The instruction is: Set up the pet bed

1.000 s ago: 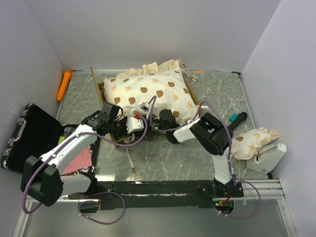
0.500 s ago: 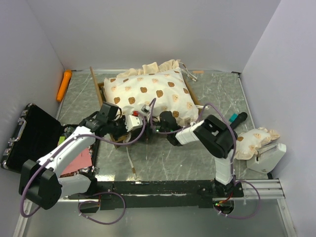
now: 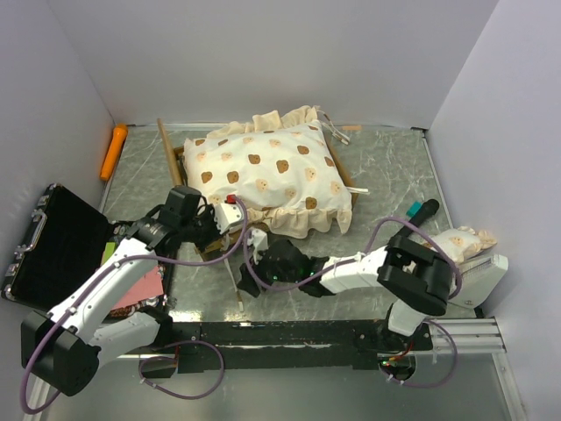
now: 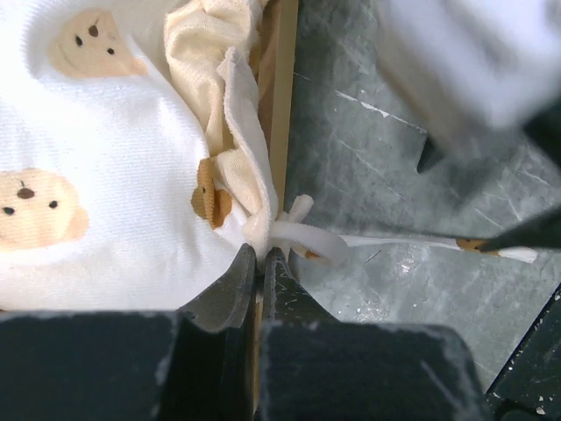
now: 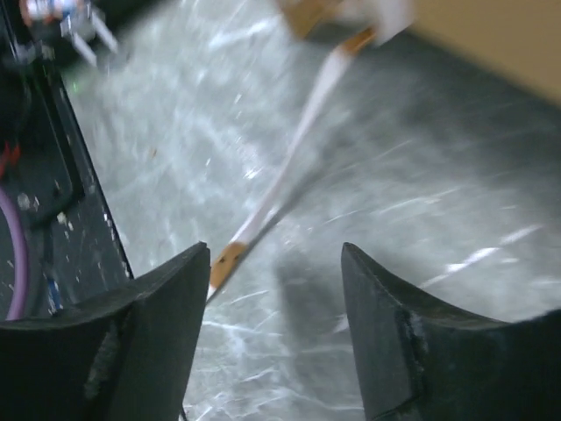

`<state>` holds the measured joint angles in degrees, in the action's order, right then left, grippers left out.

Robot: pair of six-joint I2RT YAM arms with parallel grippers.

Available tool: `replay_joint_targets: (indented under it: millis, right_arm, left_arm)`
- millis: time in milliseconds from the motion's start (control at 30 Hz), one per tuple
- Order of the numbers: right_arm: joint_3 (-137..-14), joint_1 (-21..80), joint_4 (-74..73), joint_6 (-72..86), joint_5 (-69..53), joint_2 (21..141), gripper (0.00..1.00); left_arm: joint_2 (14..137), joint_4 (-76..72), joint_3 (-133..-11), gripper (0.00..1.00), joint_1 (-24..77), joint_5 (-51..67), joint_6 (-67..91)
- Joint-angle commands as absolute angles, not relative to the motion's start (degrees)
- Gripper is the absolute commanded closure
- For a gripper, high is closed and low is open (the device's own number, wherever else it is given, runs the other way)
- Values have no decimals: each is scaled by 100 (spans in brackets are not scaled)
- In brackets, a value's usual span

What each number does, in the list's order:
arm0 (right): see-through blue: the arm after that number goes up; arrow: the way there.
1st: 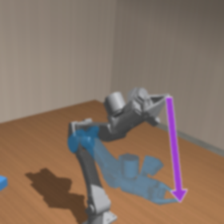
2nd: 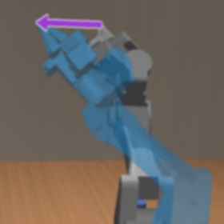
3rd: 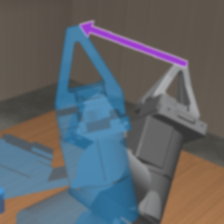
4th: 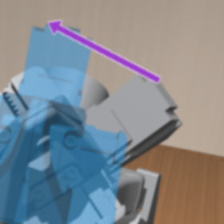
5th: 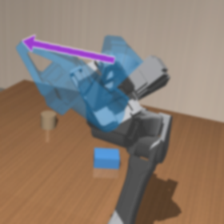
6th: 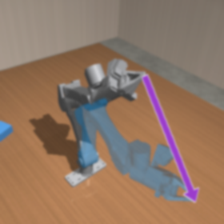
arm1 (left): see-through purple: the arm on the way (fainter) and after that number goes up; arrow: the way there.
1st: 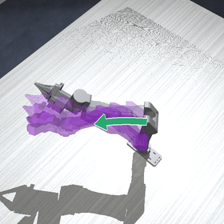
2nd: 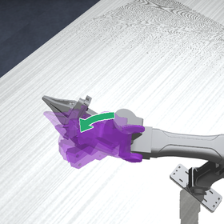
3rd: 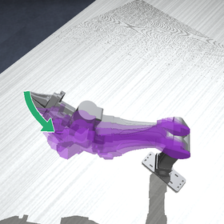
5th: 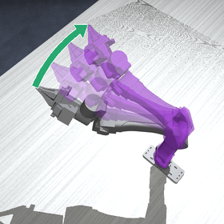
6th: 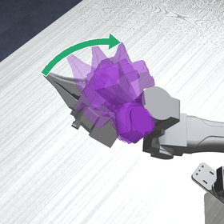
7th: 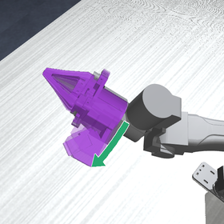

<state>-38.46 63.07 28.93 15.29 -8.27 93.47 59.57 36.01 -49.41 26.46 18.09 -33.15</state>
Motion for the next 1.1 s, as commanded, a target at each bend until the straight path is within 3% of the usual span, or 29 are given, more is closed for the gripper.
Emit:
replay_joint_targets:
  millis: [0, 267, 333, 400, 467, 500, 800, 1067]
  right_arm:
    - [-4103, 6486, 3111, 1345, -377, 9798, 25]
    - [-4719, 6530, 3234, 1283, -501, 10643, 24]
    - [-4772, 6539, 3296, 1292, -518, 10775, 28]
    - [-4650, 6530, 3470, 1344, -545, 10819, 45]
    - [-4483, 6522, 3507, 1423, -362, 10758, 86]
    - [-4395, 6495, 3472, 1502, -186, 10697, 100]
    - [-2981, 5477, 3709, 2004, -316, 9449, 100]
    - [-3013, 5071, 3604, 1899, -939, 9290, 100]
  left_arm:
    - [5757, 3753, -4869, 99, 2646, 1863, -3103]
    - [5801, 3797, -4861, 99, 2646, 1811, -3076]
    - [5845, 3806, -4869, 99, 2646, 1776, -3041]
    - [5880, 3876, -4930, 99, 2646, 1732, -3015]
    - [5862, 3963, -4966, 99, 2646, 1696, -3032]
    - [5845, 3990, -4966, 99, 2646, 1661, -3058]
    - [5836, 4385, -4852, 99, 2646, 1398, -3339]
    - [5792, 4790, -4895, 99, 2637, 1599, -3700]
